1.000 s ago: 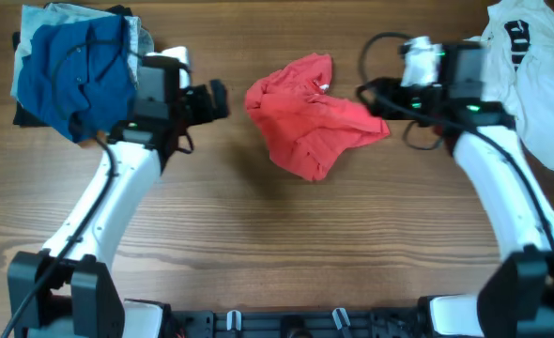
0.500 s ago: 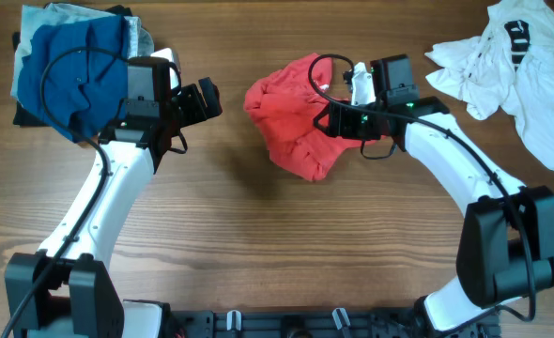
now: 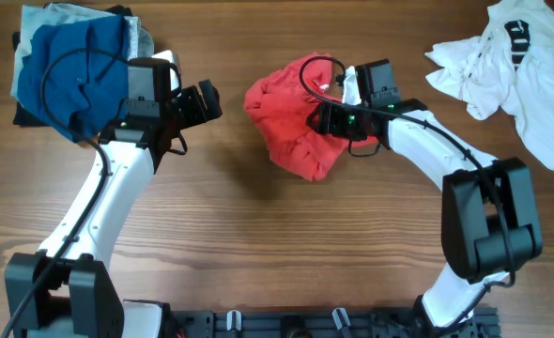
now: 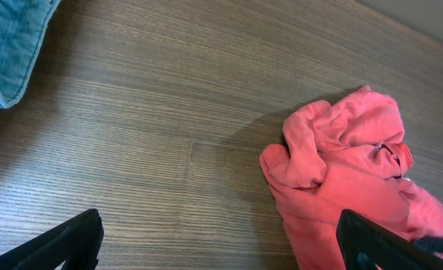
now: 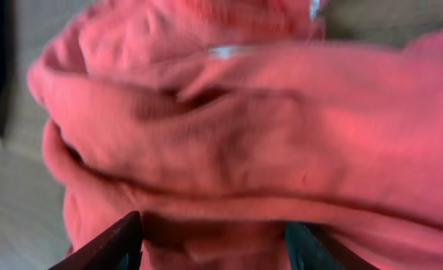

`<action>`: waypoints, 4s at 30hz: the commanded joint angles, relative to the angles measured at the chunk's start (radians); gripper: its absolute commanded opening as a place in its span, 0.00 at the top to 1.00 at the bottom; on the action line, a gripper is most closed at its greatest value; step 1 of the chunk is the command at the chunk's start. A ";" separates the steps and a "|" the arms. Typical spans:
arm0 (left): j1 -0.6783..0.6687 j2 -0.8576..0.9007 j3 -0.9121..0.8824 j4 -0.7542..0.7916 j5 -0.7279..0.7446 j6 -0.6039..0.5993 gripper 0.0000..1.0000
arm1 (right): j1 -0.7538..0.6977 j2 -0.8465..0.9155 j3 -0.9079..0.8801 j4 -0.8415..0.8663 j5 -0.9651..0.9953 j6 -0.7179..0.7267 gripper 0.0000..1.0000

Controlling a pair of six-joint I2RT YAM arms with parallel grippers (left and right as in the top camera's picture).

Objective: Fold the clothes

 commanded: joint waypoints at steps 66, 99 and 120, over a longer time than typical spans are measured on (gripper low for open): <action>0.005 -0.070 0.019 -0.028 0.063 0.078 0.00 | 0.056 0.286 0.742 -0.871 0.020 -0.251 0.28; 0.005 -0.042 0.019 -0.027 0.061 0.078 0.00 | 0.062 0.275 0.608 -0.647 0.240 -0.418 0.90; 0.005 -0.041 0.019 -0.023 0.061 0.078 0.00 | 0.002 0.259 0.541 -0.692 0.073 -0.189 0.38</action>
